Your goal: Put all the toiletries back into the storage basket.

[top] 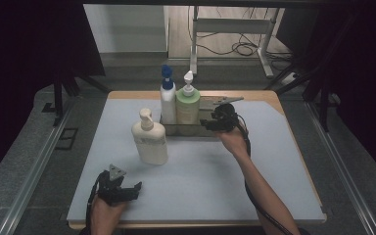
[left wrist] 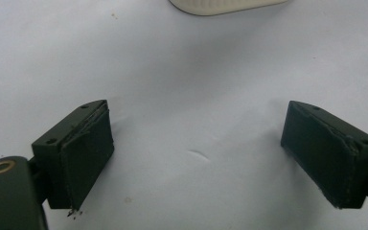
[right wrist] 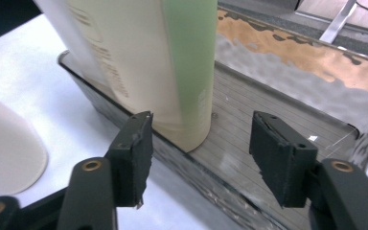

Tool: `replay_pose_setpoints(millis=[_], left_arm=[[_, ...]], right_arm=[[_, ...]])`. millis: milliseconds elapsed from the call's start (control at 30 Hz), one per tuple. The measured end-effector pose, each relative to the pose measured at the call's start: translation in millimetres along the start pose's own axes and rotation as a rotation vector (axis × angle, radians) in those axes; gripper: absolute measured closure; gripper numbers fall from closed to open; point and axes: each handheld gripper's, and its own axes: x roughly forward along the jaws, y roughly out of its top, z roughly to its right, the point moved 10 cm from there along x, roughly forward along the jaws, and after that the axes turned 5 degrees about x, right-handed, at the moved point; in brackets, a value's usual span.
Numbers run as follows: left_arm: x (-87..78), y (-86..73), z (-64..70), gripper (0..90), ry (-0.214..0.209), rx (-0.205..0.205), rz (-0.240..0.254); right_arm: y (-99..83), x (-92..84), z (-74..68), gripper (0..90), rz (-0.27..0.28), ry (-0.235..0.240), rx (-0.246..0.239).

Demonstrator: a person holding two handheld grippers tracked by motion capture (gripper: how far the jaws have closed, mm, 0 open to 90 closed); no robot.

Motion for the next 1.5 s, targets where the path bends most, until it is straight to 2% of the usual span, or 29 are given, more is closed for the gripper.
replay_pose_setpoints(millis=[233,467,667,900,1167,1333,1500], left_arm=[[0.1,0.0,0.0,10.3,-0.002,-0.001,0.002],[0.0,0.1,-0.1,10.4,-0.002,-0.002,0.002],[0.0,0.2,-0.1,10.5,-0.002,-0.002,0.0],[-0.1,0.9,0.1,10.8,-0.002,-0.009,-0.003],[-0.9,3.5,-1.7,16.3,0.012,-0.022,-0.006],[-2.4,5.9,-6.2,20.4,0.015,-0.028,0.0],[-4.7,8.9,-11.0,28.7,0.018,-0.019,0.008]], right_arm=[[-8.5,-18.3,-5.0,26.6,-0.011,0.005,-0.053],[-18.4,-33.3,-9.0,15.3,-0.011,0.009,-0.083],[-29.4,-45.6,-10.2,11.5,-0.018,0.012,-0.103],[-43.5,-59.5,-9.8,2.6,-0.022,0.005,-0.122],[-63.7,-72.5,-8.6,0.0,-0.033,-0.008,-0.144],[-77.3,-81.8,-6.0,0.0,-0.03,-0.001,-0.131],[-95.7,-88.8,-0.6,0.6,-0.034,-0.003,-0.113]])
